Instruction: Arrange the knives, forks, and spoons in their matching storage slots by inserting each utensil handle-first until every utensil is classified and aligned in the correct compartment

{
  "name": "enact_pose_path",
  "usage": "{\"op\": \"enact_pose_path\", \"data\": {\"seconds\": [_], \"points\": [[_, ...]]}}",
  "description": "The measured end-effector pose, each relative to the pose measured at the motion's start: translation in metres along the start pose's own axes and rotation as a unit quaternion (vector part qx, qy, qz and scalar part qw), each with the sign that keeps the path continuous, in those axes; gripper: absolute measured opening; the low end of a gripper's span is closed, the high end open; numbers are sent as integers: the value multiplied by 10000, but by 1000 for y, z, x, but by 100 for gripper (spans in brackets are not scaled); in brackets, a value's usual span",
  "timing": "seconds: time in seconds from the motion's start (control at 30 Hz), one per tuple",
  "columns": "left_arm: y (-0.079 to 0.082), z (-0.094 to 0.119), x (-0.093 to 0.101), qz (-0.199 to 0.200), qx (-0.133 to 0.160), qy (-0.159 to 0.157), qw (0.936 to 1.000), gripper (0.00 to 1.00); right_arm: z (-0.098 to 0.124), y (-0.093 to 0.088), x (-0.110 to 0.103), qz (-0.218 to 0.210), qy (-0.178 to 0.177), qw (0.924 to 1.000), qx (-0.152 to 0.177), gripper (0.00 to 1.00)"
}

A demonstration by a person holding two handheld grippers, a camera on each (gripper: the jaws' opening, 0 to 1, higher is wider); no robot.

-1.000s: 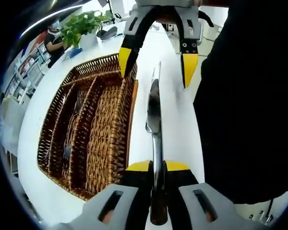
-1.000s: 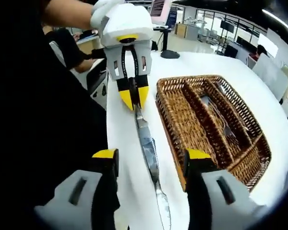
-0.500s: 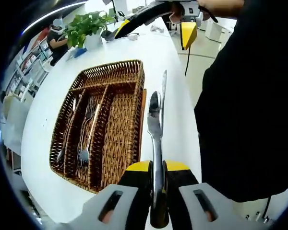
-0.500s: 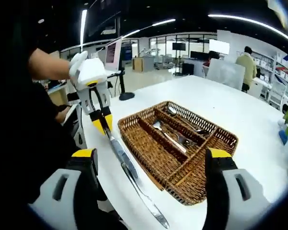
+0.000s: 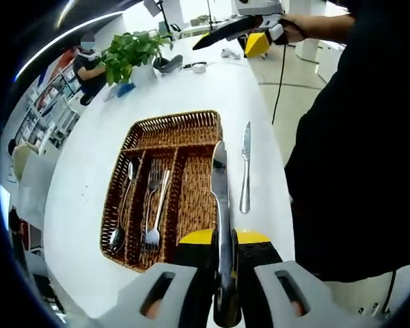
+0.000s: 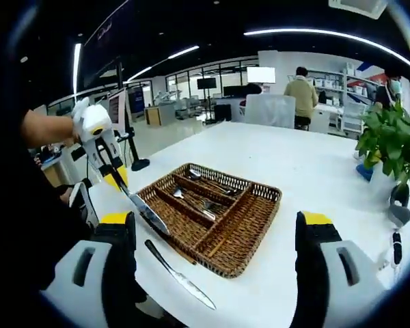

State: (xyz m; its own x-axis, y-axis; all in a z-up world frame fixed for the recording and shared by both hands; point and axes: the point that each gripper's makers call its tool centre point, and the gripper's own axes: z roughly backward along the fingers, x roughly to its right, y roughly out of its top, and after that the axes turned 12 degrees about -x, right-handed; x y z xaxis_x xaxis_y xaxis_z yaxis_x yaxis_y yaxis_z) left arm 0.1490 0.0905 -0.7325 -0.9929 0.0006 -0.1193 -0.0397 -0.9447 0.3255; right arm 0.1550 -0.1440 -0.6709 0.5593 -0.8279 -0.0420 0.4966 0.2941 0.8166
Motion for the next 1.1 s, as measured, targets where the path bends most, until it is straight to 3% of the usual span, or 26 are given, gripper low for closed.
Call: {"op": "enact_pose_path", "data": {"seconds": [0.3, 0.67, 1.1], "points": [[18, 8, -8, 45, 441, 83, 9990, 6, 2, 8, 4, -42, -28, 9999, 97, 100], [23, 8, -14, 120, 656, 85, 9977, 6, 5, 3, 6, -42, -39, 10000, 55, 99], [16, 0, -21, 119, 671, 87, 9976, 6, 8, 1, 10, -91, -82, 9999, 50, 98]]}}
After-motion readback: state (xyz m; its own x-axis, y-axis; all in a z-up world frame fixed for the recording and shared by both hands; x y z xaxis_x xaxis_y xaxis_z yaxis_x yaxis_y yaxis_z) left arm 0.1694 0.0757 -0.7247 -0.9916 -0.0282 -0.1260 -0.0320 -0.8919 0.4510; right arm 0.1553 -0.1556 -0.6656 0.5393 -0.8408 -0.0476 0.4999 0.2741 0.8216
